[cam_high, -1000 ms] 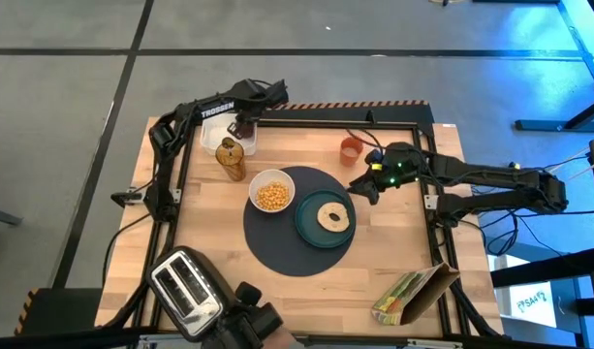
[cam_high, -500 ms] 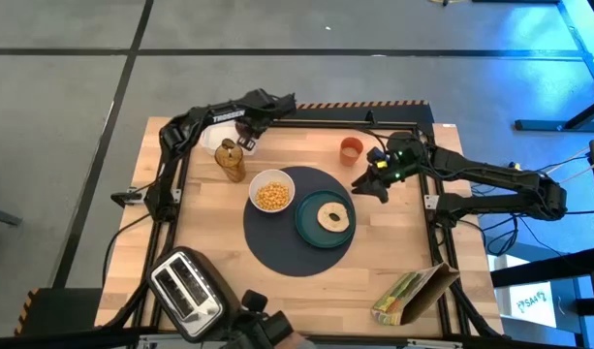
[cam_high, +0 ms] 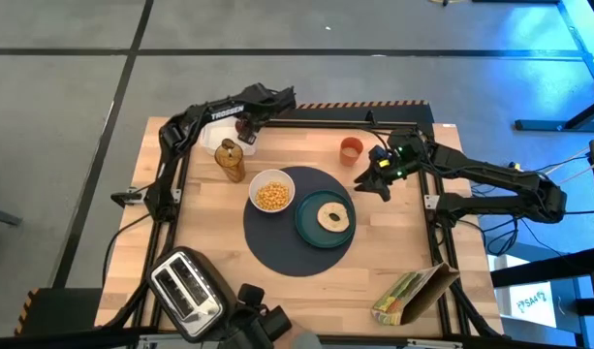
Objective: Arrange a breakfast setting
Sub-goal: Put the red apple on the green plate
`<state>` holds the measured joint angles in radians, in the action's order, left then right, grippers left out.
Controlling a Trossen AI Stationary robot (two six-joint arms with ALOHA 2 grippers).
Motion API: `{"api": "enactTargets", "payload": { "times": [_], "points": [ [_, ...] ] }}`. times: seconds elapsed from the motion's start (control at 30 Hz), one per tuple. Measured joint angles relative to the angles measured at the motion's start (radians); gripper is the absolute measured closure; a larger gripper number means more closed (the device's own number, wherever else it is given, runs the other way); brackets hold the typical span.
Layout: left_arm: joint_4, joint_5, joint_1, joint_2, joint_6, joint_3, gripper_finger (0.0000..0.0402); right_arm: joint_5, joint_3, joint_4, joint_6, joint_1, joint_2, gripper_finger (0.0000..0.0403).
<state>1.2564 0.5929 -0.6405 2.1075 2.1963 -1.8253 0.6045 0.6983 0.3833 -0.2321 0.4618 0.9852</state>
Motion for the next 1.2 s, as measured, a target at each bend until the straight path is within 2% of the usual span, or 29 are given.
{"api": "enactTargets", "payload": {
  "times": [0.3, 0.63, 0.7, 0.77, 0.9, 1.1, 1.2],
  "points": [
    [0.012, 0.001, -0.03, 0.0, -0.003, 0.0, 0.0338, -0.002, 0.0, 0.044, 0.052, -0.001, 0.0, 0.0235],
    [0.033, -0.024, -0.002, 0.0, -0.017, -0.002, 0.0338, 0.0, 0.0, 0.038, 0.084, 0.022, 0.0, 0.0235],
    [0.041, -0.028, 0.017, 0.001, -0.121, -0.02, 0.0338, 0.011, 0.0, 0.04, 0.09, 0.041, 0.0, 0.0235],
    [0.059, -0.037, 0.034, 0.001, -0.292, -0.055, 0.0338, 0.024, 0.0, 0.05, 0.103, 0.058, 0.0, 0.0235],
    [0.075, -0.11, 0.065, 0.001, -0.555, -0.132, 0.0338, 0.047, 0.0, 0.075, 0.117, 0.094, 0.0, 0.0235],
    [0.068, -0.218, 0.103, 0.001, -0.895, -0.33, 0.0338, 0.101, 0.0, 0.075, 0.129, 0.128, 0.0, 0.0235],
    [0.069, -0.219, 0.102, 0.001, -1.177, -0.447, 0.0338, 0.12, 0.0, 0.079, 0.13, 0.128, 0.0, 0.0235]
  ]
}}
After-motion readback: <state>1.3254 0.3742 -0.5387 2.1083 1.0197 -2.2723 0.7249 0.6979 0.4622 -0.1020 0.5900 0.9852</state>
